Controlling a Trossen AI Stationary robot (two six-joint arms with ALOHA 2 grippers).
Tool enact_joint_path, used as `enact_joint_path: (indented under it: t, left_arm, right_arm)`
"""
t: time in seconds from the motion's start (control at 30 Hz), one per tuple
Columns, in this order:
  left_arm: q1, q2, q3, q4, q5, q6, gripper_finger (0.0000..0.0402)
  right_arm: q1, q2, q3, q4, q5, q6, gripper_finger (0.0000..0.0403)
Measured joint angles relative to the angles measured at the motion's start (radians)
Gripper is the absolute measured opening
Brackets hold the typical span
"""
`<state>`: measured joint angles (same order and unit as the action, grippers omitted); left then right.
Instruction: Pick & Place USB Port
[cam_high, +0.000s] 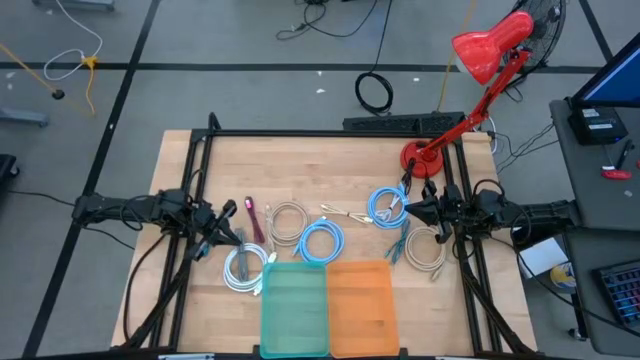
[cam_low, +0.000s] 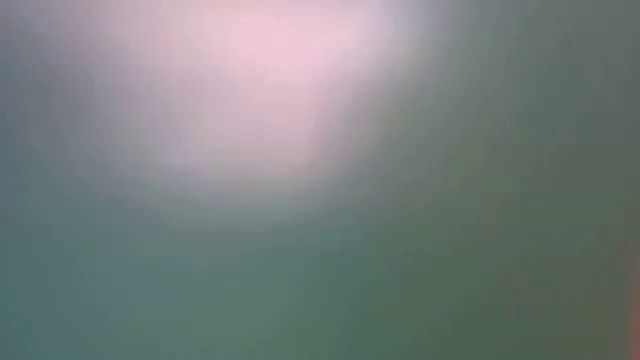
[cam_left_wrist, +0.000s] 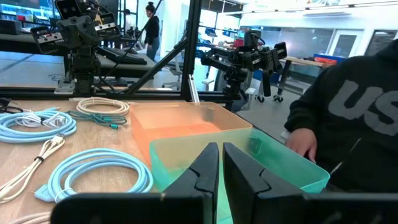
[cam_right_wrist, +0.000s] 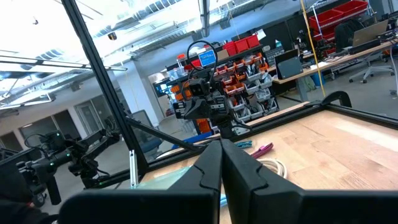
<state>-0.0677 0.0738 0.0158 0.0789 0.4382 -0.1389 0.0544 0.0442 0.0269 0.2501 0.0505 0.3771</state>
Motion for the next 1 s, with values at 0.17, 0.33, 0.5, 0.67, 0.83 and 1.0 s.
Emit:
enact_joint_path:
  t: [0.17, 0.33, 0.5, 0.67, 0.83, 1.0]
  left_arm:
    - [0.0, 0.0, 0.0, 0.0, 0.0, 0.0, 0.0024]
    - [0.0, 0.0, 0.0, 0.0, 0.0, 0.0, 0.0024]
    - [0.0, 0.0, 0.0, 0.0, 0.0, 0.0, 0.0024]
    - [0.0, 0.0, -0.001, 0.055, 0.0, -0.076, 0.0024]
    - [0.0, 0.0, 0.0, 0.177, 0.0, -0.251, 0.0024]
    - [0.0, 0.0, 0.0, 0.222, -0.001, -0.301, 0.0024]
  right_arm:
    - [0.0, 0.0, 0.0, 0.0, 0.0, 0.0, 0.0]
    - [0.0, 0.0, 0.0, 0.0, 0.0, 0.0, 0.0]
    - [0.0, 0.0, 0.0, 0.0, 0.0, 0.0, 0.0]
    - [0.0, 0.0, 0.0, 0.0, 0.0, 0.0, 0.0]
    - [0.0, 0.0, 0.0, 0.0, 0.0, 0.0, 0.0]
    - [0.0, 0.0, 0.0, 0.0, 0.0, 0.0, 0.0]
